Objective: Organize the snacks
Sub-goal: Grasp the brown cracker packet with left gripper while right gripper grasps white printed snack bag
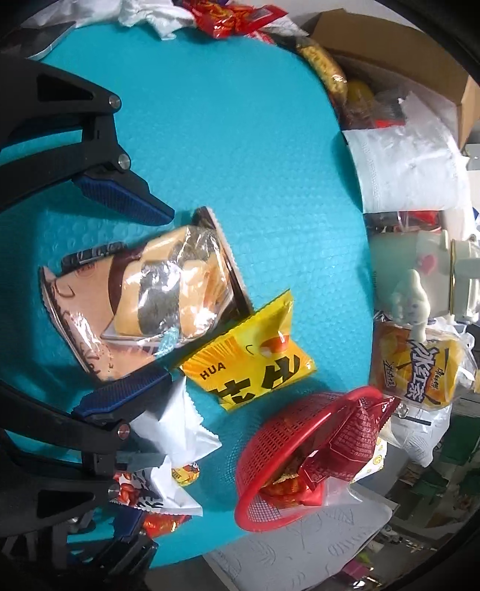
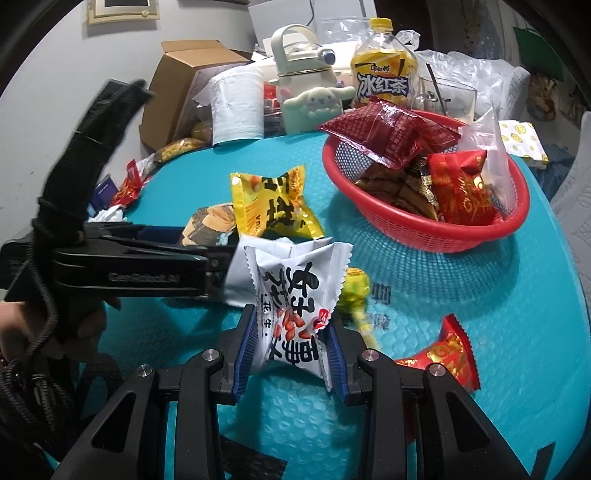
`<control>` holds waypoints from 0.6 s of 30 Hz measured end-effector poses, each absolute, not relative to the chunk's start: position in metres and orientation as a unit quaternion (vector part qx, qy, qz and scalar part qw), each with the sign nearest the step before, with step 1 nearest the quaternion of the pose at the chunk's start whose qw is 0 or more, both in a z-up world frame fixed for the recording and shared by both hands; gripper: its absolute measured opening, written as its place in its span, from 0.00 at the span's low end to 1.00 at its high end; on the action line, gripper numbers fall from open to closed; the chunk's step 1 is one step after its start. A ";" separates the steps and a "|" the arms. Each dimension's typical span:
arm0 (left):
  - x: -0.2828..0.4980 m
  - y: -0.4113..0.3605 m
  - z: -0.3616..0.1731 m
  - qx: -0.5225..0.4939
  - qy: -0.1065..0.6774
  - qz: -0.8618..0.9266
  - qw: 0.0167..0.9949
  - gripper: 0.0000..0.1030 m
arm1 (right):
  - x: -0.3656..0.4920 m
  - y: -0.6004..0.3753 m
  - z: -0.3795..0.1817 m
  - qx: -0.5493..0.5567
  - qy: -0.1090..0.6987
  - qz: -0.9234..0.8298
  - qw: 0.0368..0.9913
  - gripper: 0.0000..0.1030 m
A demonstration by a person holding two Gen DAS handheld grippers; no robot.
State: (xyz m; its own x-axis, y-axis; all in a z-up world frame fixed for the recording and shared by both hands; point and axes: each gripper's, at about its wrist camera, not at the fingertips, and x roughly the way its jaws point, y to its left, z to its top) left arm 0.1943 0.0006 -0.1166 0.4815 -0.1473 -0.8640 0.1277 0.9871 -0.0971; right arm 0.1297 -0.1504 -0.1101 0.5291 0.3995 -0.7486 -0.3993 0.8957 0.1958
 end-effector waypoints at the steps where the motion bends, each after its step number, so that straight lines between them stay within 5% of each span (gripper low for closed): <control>1: 0.194 0.000 -0.117 -0.009 0.502 -0.080 0.861 0.77 | 0.130 -0.151 -0.110 0.002 0.428 0.229 0.874 0.34; 3: 0.191 0.001 -0.117 -0.013 0.497 -0.084 0.864 0.76 | 0.130 -0.152 -0.110 0.005 0.428 0.230 0.874 0.34; 5: 0.187 0.002 -0.114 -0.024 0.487 -0.097 0.867 0.59 | 0.130 -0.152 -0.110 0.006 0.429 0.230 0.874 0.34; 8: 0.181 0.003 -0.113 -0.022 0.488 -0.104 0.866 0.51 | 0.128 -0.153 -0.110 0.011 0.431 0.233 0.872 0.34; 18: 0.140 0.006 -0.110 -0.027 0.498 -0.122 0.858 0.49 | 0.110 -0.152 -0.108 0.025 0.439 0.247 0.863 0.34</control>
